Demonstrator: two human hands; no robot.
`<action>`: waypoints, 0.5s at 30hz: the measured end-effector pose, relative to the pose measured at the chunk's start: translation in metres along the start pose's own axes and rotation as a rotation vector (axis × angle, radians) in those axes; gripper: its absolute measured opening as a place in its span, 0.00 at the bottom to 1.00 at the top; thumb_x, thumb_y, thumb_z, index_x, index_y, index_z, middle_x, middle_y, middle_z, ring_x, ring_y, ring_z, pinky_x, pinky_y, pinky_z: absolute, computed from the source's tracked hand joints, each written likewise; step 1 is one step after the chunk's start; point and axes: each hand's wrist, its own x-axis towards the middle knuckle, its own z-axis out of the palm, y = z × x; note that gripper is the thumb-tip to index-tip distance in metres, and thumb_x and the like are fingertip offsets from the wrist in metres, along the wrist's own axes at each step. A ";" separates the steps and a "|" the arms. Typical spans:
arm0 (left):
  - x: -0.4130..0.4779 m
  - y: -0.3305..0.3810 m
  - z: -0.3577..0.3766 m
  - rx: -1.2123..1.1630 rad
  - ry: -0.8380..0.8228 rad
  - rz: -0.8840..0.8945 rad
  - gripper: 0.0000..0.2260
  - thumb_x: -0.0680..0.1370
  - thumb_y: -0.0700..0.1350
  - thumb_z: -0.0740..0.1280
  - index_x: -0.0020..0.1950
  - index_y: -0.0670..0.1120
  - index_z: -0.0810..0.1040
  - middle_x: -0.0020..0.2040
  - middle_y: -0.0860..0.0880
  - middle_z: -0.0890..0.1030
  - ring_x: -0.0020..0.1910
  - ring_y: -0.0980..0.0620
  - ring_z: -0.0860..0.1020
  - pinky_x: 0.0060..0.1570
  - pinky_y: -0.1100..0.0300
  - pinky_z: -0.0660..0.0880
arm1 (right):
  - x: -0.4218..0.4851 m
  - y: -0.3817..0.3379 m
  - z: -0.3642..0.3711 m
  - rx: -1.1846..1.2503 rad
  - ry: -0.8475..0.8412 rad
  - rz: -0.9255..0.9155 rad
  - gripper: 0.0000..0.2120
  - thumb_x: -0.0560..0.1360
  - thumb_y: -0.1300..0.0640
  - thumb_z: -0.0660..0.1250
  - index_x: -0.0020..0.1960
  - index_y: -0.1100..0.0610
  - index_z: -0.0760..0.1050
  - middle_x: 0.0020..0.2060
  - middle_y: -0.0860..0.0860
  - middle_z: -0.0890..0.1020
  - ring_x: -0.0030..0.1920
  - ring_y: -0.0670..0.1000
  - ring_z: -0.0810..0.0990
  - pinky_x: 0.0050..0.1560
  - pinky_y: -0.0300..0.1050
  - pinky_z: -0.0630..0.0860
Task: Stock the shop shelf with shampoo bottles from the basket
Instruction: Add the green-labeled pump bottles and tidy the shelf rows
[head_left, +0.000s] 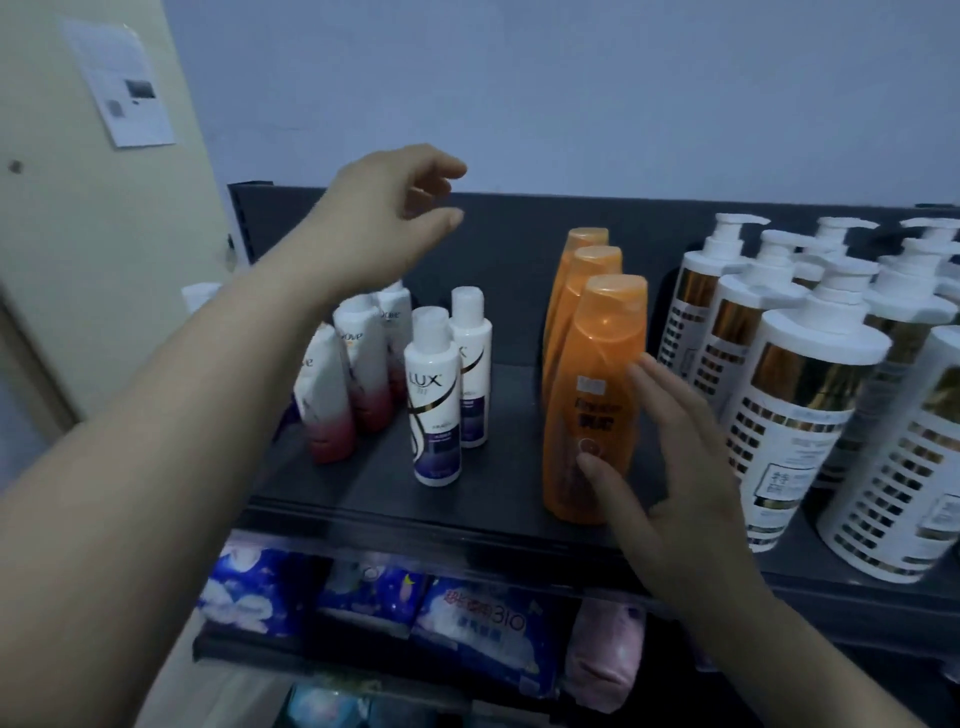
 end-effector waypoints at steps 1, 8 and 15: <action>-0.014 -0.006 0.004 -0.032 0.072 -0.027 0.17 0.78 0.46 0.66 0.68 0.51 0.73 0.59 0.54 0.78 0.58 0.57 0.77 0.57 0.65 0.70 | 0.009 -0.012 0.000 0.008 -0.003 -0.056 0.28 0.76 0.51 0.64 0.73 0.55 0.62 0.70 0.50 0.66 0.72 0.43 0.62 0.72 0.36 0.58; -0.105 -0.024 0.080 -0.428 0.211 -0.286 0.29 0.74 0.44 0.73 0.71 0.55 0.66 0.60 0.60 0.76 0.60 0.61 0.75 0.62 0.61 0.71 | 0.158 -0.067 0.027 -0.189 -0.286 -0.261 0.19 0.73 0.59 0.69 0.62 0.52 0.72 0.52 0.50 0.79 0.49 0.48 0.78 0.57 0.38 0.73; -0.124 -0.046 0.121 -0.387 0.111 -0.466 0.24 0.72 0.46 0.73 0.65 0.54 0.70 0.51 0.60 0.78 0.52 0.57 0.78 0.51 0.61 0.72 | 0.222 -0.060 0.067 -0.679 -1.038 -0.055 0.24 0.77 0.54 0.67 0.72 0.50 0.67 0.66 0.52 0.73 0.61 0.56 0.77 0.61 0.50 0.73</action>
